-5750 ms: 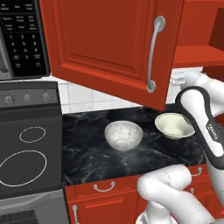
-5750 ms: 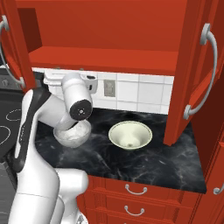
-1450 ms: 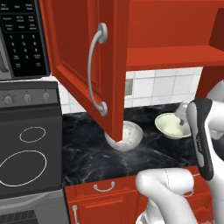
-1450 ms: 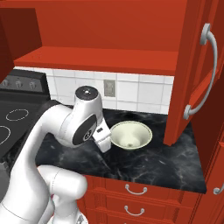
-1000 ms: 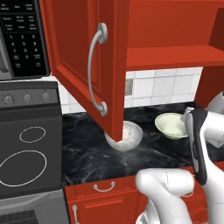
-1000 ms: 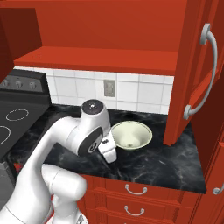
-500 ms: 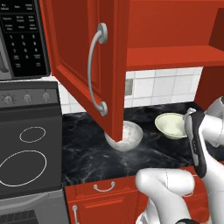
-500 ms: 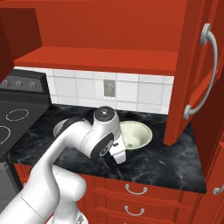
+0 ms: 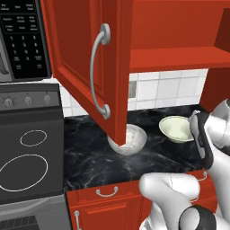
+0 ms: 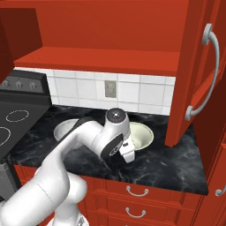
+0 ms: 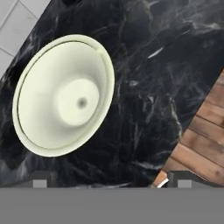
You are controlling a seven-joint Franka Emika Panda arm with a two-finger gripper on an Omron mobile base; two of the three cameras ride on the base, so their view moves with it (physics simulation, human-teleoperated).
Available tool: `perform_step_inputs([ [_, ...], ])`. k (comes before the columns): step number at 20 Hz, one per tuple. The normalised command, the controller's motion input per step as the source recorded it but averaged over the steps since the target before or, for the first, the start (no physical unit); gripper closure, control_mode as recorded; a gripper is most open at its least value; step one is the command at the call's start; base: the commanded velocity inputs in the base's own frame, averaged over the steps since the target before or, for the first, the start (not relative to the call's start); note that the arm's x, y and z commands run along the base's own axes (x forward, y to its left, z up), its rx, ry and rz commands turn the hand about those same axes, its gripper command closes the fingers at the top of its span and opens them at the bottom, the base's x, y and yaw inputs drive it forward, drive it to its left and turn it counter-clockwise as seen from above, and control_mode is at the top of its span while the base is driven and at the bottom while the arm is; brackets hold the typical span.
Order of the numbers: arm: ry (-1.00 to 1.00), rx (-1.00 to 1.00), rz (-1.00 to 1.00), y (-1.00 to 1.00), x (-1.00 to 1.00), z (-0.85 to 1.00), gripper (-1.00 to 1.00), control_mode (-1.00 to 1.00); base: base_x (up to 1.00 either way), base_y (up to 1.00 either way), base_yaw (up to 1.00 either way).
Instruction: Open the cabinet. Pick the bowls from the counter and place them in the cabinet. Then close the cabinet.
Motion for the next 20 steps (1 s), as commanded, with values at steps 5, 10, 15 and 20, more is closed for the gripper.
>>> perform_step_inputs([
  [5, 0.0, 0.12, -0.01, -0.18, 0.14, -0.22, -1.0, -1.0, 0.0, 0.0, 0.0],
  [10, 0.0, 0.08, -0.01, -0.06, 0.22, -0.17, -1.0, -1.0, 0.0, 0.0, 0.0],
  [15, 0.0, 0.0, 0.0, 0.0, 0.38, -0.09, -1.0, -1.0, 0.0, 0.0, 0.0],
  [20, 0.0, 0.0, 0.0, 0.0, 0.4, -0.19, -1.0, -1.0, 0.0, 0.0, 0.0],
])
